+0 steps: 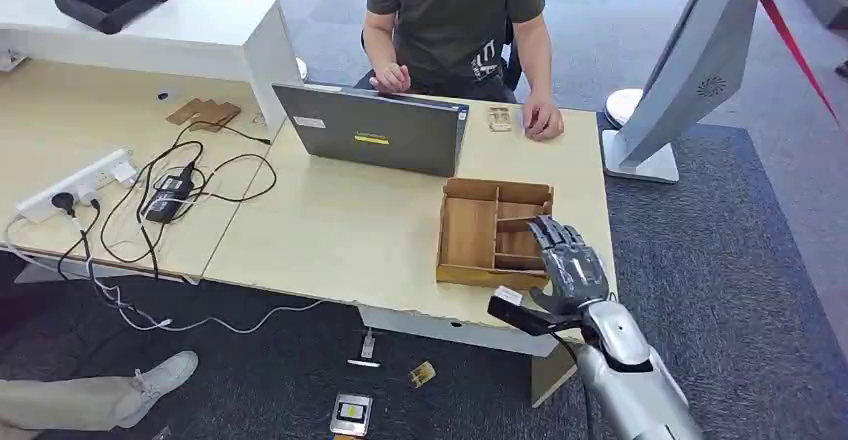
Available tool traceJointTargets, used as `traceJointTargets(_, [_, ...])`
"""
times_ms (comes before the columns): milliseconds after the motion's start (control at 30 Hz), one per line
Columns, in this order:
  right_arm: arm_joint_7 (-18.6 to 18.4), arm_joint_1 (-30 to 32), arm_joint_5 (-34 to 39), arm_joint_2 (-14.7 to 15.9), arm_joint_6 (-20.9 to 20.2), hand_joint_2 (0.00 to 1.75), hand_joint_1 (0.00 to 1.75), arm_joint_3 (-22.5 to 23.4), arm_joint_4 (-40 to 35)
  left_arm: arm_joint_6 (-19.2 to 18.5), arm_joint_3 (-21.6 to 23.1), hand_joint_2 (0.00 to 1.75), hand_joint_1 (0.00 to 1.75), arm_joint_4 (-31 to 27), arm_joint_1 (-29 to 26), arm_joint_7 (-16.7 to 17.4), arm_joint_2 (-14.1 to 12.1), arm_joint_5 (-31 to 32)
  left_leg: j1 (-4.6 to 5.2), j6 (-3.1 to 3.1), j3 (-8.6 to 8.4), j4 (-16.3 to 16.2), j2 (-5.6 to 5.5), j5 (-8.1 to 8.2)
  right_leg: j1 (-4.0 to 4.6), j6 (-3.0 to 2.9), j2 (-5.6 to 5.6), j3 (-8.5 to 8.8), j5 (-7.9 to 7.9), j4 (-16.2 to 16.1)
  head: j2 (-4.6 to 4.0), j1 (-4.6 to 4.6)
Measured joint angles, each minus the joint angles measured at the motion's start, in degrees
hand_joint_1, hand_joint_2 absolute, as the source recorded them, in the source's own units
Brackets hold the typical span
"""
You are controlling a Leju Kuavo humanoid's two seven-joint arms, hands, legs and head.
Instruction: Pass the card to the sensor for recognition and then transmit it.
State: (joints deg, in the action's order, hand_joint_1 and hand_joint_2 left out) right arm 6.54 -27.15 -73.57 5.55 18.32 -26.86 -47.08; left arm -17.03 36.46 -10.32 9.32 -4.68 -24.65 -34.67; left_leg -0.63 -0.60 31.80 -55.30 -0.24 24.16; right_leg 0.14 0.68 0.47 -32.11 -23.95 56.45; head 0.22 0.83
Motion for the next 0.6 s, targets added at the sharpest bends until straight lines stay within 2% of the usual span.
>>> traceJointTargets(600, [0.26,1.47,0.59,-0.28,-1.42,1.75,0.00,0.02,-3.47,-0.20,0.28,1.75,0.00,-0.02,0.13,-0.09,0.00,0.00,0.00,0.00,0.00,0.00,0.00,0.00,0.00,0.00,0.00,0.01,0.00,0.01,0.00,0.00])
